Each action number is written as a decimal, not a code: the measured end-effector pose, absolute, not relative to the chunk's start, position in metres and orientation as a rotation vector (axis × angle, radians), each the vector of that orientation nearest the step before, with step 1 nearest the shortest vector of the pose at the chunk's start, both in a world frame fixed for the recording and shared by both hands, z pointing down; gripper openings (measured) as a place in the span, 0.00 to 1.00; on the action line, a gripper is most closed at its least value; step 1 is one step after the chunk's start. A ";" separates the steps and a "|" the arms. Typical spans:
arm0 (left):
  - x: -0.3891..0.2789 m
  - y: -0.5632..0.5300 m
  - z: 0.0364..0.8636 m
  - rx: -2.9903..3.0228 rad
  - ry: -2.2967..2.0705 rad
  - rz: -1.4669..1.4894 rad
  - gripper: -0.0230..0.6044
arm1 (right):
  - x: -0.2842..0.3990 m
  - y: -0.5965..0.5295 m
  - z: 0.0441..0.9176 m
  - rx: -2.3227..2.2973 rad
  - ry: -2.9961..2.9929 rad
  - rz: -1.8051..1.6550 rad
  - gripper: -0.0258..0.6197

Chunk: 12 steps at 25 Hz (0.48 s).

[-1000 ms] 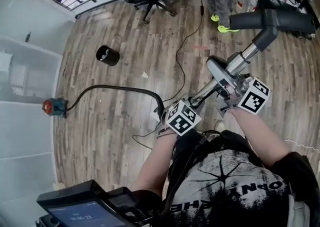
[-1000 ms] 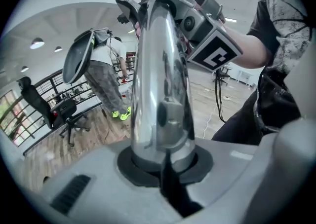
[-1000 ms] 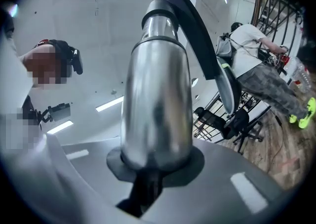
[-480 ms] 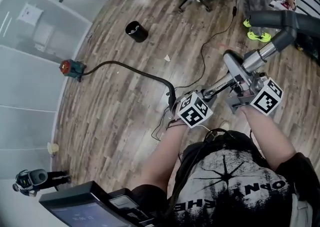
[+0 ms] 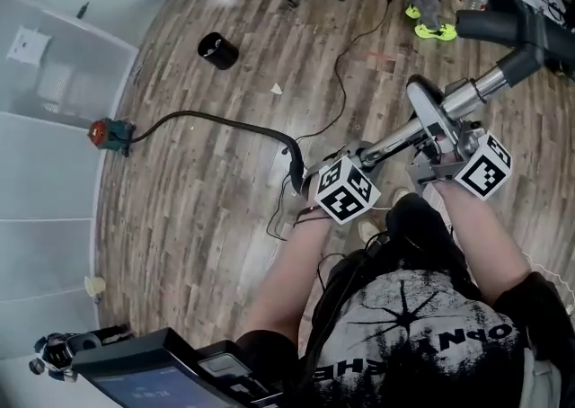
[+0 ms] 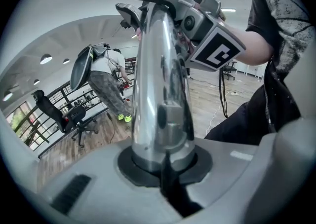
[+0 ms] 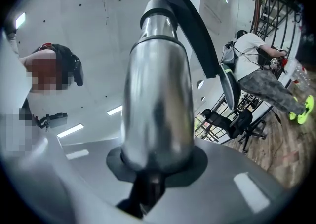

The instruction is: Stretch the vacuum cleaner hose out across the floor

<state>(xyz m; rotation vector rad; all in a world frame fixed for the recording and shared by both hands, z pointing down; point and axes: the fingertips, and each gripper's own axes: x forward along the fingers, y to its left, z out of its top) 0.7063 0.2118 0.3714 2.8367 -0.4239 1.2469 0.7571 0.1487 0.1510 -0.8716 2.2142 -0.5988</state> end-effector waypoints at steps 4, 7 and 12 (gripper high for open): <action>0.728 0.221 0.373 2.857 -0.379 1.254 0.10 | 0.778 0.165 0.155 -0.882 2.271 -0.611 0.24; 0.738 0.216 0.372 2.849 -0.391 1.245 0.10 | 0.796 0.170 0.175 -0.908 2.351 -0.683 0.35; 0.768 0.215 0.386 2.804 -0.381 1.295 0.10 | 0.842 0.217 0.229 -0.963 2.559 -0.751 0.40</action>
